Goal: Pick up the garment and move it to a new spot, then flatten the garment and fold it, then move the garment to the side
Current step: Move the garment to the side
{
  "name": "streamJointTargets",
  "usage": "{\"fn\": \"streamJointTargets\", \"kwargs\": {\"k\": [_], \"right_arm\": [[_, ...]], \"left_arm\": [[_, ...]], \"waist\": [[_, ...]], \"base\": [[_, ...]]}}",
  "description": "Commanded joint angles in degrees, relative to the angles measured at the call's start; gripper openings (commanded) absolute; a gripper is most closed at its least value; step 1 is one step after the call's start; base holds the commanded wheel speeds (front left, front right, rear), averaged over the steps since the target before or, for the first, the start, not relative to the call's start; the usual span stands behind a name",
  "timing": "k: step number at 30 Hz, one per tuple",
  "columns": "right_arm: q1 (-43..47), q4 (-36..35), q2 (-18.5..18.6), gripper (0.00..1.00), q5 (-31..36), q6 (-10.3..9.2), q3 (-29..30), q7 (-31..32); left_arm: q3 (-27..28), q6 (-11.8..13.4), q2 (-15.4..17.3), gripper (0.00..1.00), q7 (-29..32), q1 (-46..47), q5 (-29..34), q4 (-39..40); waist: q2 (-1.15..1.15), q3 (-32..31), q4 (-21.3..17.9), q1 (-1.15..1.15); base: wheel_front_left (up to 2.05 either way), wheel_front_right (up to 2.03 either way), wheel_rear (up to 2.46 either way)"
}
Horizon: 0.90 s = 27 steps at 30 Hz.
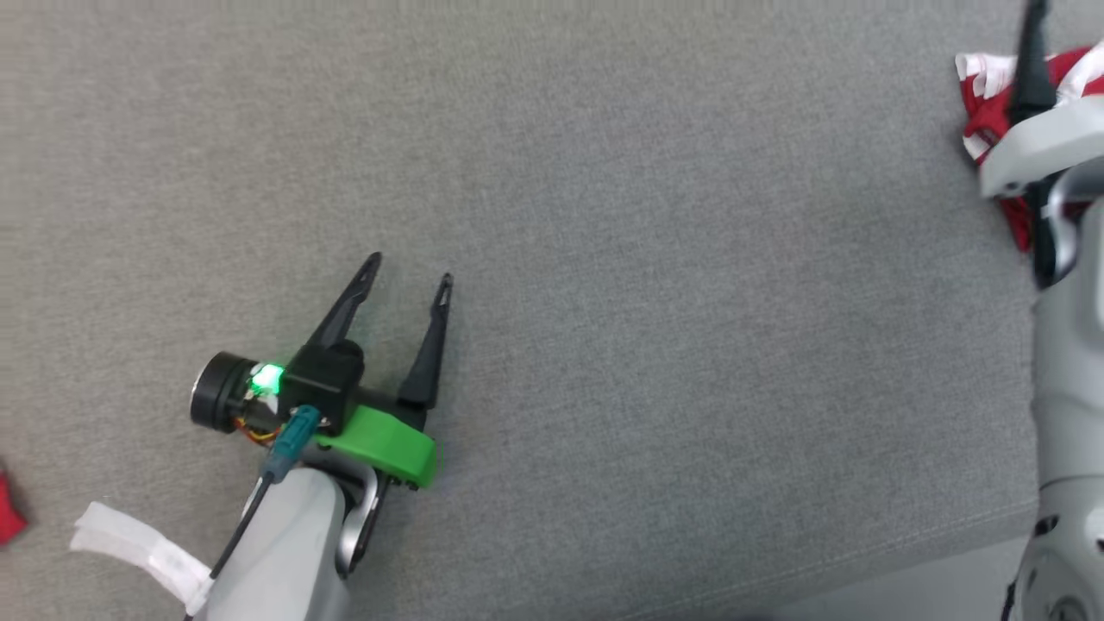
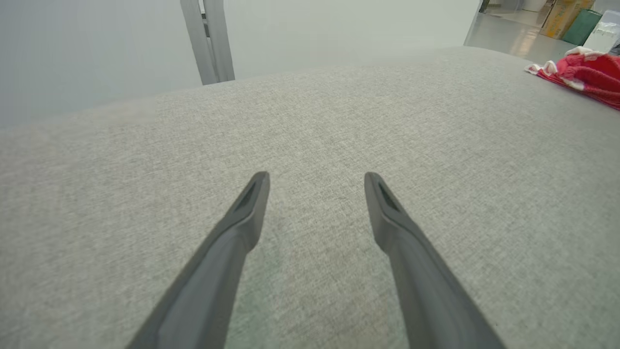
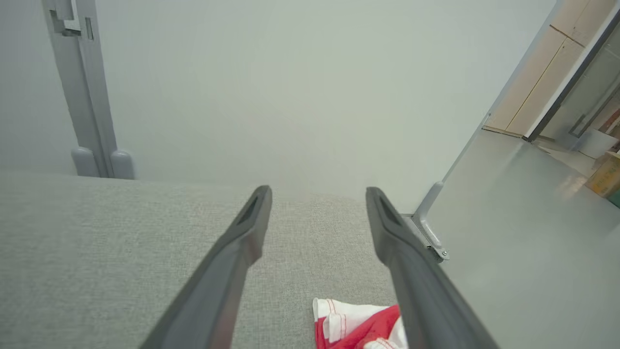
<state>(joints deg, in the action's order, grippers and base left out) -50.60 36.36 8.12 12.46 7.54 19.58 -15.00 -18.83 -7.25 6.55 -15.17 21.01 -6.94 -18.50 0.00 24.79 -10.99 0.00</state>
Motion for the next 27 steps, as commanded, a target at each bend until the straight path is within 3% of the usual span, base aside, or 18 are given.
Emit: {"fn": "streamJointTargets", "kwargs": {"k": [1,7,19,27], "right_arm": [[2.37,-0.94,-0.41,1.0,-1.81,-0.1,-1.88,-0.25],[9.92,-5.65,-2.41,1.0,-7.92,-0.1,-9.4,-0.26],[25.27,-8.07,-5.08,1.0,-14.33,-0.09,-13.76,-0.26],[33.23,-8.04,-5.08,1.0,-17.08,-0.1,-15.9,-0.26]], "left_arm": [[1.15,0.38,-0.15,1.0,0.05,-1.32,-0.01,-0.31],[7.37,1.78,-1.39,1.0,0.03,-3.62,-0.72,-1.41],[16.4,2.66,-3.03,1.0,0.03,-9.38,-1.11,-4.06],[18.84,2.11,-3.49,1.0,0.03,-15.29,-0.67,-4.03]], "waist": [[0.0,-4.31,2.28,0.0],[0.0,-8.54,4.89,0.0],[0.0,-16.33,9.16,0.0],[0.0,-20.7,10.34,0.0]], "base": [[0.0,0.0,0.0],[0.0,0.0,0.0],[0.0,0.0,0.0],[0.0,0.0,0.0]]}}
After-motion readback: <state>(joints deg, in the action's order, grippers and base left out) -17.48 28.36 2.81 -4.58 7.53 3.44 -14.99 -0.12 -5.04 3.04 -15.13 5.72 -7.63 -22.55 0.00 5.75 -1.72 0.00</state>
